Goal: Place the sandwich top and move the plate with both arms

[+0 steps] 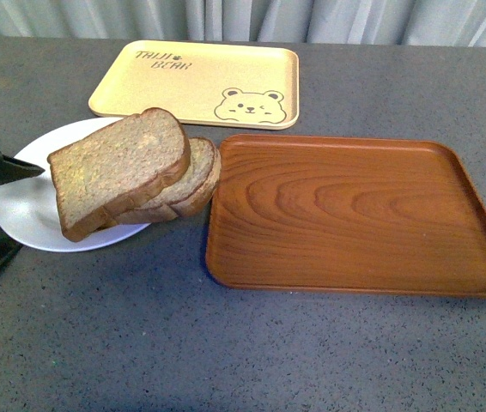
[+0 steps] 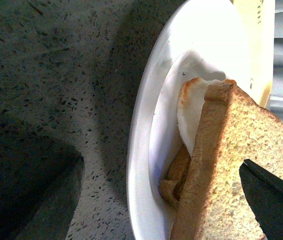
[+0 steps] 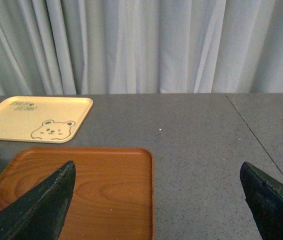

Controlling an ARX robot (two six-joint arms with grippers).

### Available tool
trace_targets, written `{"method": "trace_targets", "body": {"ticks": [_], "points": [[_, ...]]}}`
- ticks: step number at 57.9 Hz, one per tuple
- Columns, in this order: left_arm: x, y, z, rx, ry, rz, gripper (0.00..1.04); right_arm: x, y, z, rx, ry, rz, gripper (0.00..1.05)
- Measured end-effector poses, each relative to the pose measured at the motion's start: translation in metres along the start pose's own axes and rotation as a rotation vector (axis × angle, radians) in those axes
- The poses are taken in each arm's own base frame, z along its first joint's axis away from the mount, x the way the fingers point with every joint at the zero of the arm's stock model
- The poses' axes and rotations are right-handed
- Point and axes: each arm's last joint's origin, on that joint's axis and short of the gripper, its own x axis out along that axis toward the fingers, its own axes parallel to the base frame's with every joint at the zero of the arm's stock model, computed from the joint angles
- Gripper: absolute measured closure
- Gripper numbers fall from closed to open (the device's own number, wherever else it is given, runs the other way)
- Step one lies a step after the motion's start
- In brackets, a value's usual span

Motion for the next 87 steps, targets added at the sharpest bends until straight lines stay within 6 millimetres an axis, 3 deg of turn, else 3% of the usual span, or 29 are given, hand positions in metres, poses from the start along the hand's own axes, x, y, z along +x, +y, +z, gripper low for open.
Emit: {"method": "trace_targets", "body": {"ticks": [11,44,73,87], "points": [[0.004,-0.001,0.0,-0.032,-0.004,0.0,0.13,0.0,0.0,0.0,0.0,0.0,0.0,0.09],[-0.006,0.01,-0.009,-0.079,0.064,0.009,1.02,0.0,0.0,0.0,0.0,0.0,0.0,0.09],[-0.045,-0.015,-0.002,-0.152,0.016,-0.117,1.03,0.0,0.0,0.0,0.0,0.0,0.0,0.09],[-0.042,-0.032,-0.002,-0.177,0.03,-0.121,1.03,0.0,0.0,0.0,0.0,0.0,0.0,0.09]]}}
